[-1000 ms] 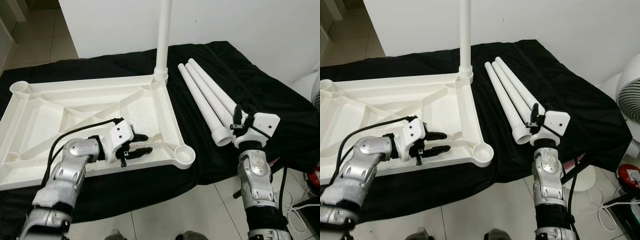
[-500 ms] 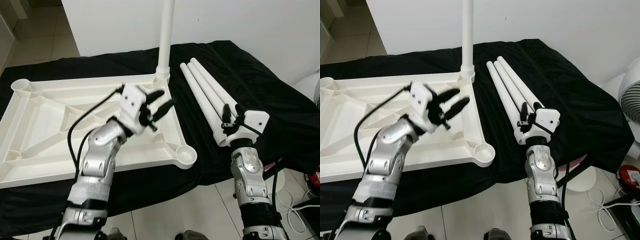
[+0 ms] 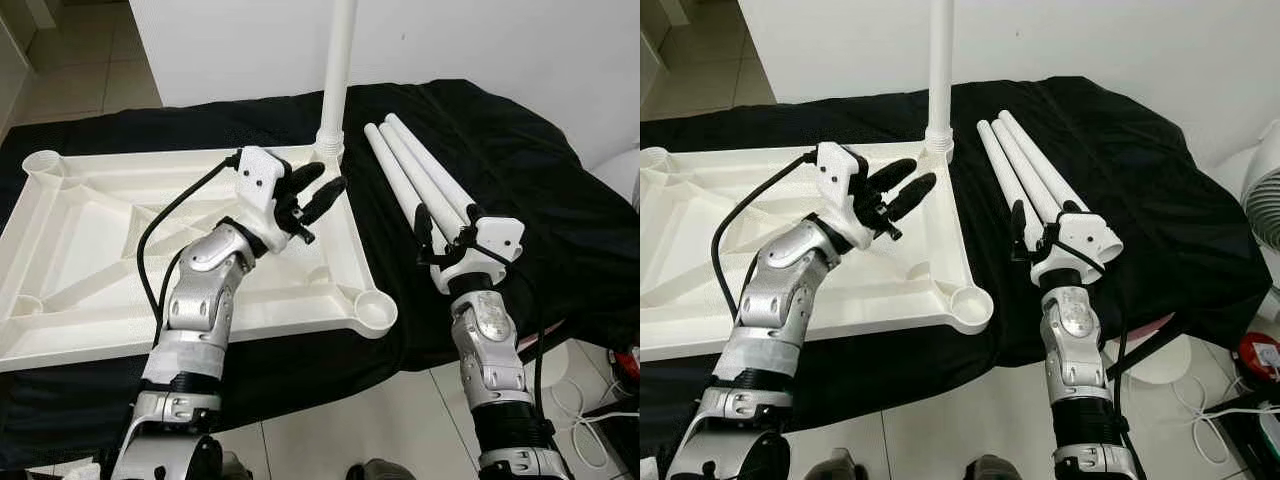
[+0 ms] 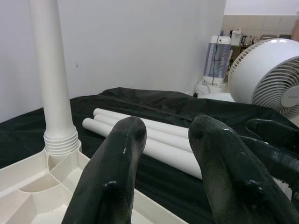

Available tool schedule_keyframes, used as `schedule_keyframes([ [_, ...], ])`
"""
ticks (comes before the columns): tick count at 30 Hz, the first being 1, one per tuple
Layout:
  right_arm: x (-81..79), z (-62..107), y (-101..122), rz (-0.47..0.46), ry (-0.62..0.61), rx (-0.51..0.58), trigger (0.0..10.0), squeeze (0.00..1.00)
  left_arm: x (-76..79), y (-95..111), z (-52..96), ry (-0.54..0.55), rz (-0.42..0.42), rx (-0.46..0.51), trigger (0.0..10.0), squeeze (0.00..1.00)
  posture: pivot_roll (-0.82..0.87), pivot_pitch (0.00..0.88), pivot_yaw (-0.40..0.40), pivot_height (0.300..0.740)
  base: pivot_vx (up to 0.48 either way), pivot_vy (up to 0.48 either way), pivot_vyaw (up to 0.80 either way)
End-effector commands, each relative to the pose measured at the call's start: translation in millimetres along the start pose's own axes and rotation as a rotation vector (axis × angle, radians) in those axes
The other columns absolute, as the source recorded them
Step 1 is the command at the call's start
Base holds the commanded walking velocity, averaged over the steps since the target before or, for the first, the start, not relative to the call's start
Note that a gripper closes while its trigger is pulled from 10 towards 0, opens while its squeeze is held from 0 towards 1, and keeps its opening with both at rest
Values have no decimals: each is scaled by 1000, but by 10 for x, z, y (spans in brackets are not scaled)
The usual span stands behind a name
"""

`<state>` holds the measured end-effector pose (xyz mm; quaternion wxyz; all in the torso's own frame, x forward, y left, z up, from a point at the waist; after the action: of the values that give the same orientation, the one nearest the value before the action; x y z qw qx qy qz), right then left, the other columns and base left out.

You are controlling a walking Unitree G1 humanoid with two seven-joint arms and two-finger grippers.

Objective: Building children table

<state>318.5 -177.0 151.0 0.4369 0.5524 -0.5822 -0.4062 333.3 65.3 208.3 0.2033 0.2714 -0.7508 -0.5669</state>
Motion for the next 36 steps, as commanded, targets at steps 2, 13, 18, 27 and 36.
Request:
schedule_keyframes([
  [2, 3, 48, -75, 35, 15, -32, 10000, 1000, -225, -45, 20, 322, -24, 16, 10000, 0, -40, 0, -12, 740, 0, 0, 0],
  [13, 74, 188, -214, 82, 5, -81, 10000, 0, -203, -142, 115, 357, -105, -51, 10000, 0, -22, 0, 0, 740, 0, 0, 0],
  [18, 102, 244, -314, 60, 11, -124, 10000, 0, -120, -189, 146, 309, -122, -66, 10000, 0, -19, 0, 5, 740, 0, 0, 0],
  [27, 60, 295, -480, 28, 80, -200, 10000, 0, 53, -228, 128, 236, -123, -76, 10000, 0, -18, 0, 6, 740, 0, 0, 0],
  [36, 63, 239, -542, 22, 120, -231, 10000, 0, 295, -249, 101, 93, -131, -93, 10000, 0, -9, 0, -12, 740, 0, 0, 0],
])
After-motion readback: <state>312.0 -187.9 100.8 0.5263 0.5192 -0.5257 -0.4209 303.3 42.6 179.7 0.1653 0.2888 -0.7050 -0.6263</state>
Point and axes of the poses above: a point about 5 cm out from each wrist's last joint towards the gripper, its own z axis pointing back from the gripper into the wrist, its own y axis along the axis of the wrist's last joint, x = y × z, the point moved 2 cm from there along -z, pointing out of the wrist towards the gripper, and after that the axes turned 5 degrees about z, right-handed, at the moved point
